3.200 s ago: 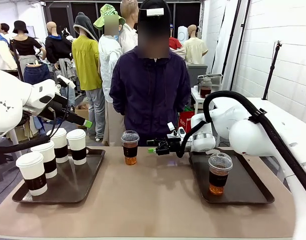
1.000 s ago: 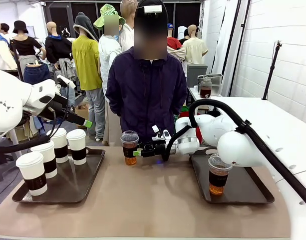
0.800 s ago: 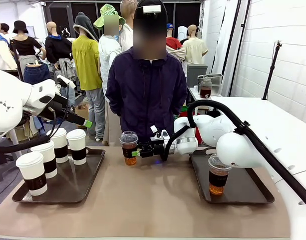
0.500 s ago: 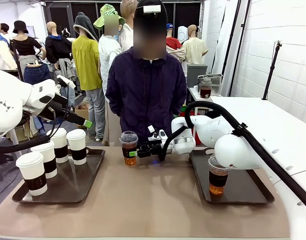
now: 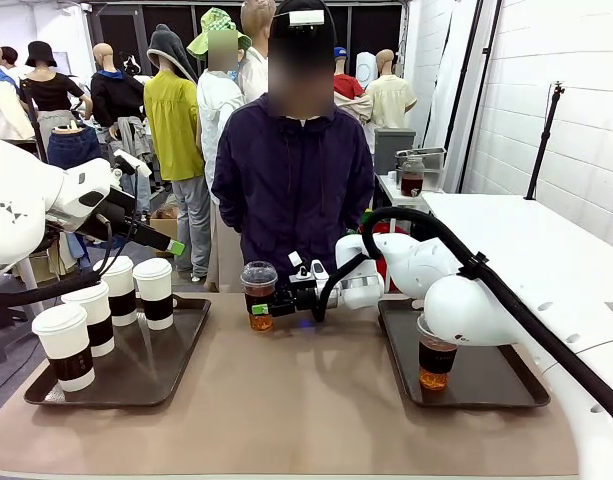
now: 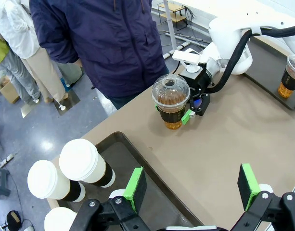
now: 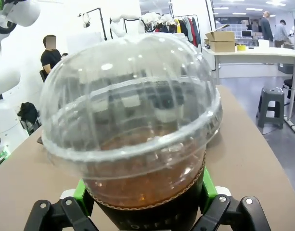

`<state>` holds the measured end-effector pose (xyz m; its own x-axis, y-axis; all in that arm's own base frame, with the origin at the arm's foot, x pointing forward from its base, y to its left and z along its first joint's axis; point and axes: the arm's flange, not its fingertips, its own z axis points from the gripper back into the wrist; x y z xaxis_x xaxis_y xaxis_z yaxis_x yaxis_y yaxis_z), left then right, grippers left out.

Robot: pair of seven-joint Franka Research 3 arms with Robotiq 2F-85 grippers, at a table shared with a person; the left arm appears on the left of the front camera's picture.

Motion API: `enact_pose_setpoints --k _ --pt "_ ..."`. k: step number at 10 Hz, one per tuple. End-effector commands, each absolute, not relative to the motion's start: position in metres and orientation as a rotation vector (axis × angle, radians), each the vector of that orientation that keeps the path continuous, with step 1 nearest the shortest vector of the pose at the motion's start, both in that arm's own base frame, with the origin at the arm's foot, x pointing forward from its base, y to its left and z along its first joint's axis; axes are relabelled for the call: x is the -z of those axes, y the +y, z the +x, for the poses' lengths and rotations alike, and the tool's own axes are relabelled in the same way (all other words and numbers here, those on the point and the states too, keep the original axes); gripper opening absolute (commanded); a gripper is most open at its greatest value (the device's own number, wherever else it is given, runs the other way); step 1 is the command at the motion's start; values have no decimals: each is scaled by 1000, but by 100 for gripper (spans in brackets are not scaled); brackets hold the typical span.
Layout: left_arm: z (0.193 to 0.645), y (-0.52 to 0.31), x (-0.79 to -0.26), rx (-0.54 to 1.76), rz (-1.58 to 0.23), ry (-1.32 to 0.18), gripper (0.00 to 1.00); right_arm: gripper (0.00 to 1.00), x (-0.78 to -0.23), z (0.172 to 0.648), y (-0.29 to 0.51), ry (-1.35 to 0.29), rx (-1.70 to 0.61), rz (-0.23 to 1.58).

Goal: Distribute the coffee onto the tray.
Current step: Pick up another iced Americano from the middle of the table and place it on the right Handle tray.

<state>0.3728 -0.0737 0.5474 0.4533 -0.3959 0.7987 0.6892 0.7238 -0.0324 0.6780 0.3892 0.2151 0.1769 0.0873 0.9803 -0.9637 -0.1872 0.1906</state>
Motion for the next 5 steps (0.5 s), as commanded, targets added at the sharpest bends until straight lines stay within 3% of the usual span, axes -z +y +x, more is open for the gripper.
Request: enact_pose_setpoints --k 1,5 --pt "373 -72 -547 687 -390 -866 100 80 -219 684 392 -879 -1215 1396" --pt "373 -72 -547 687 -390 -866 100 80 -226 683 388 -884 -1249 1382"
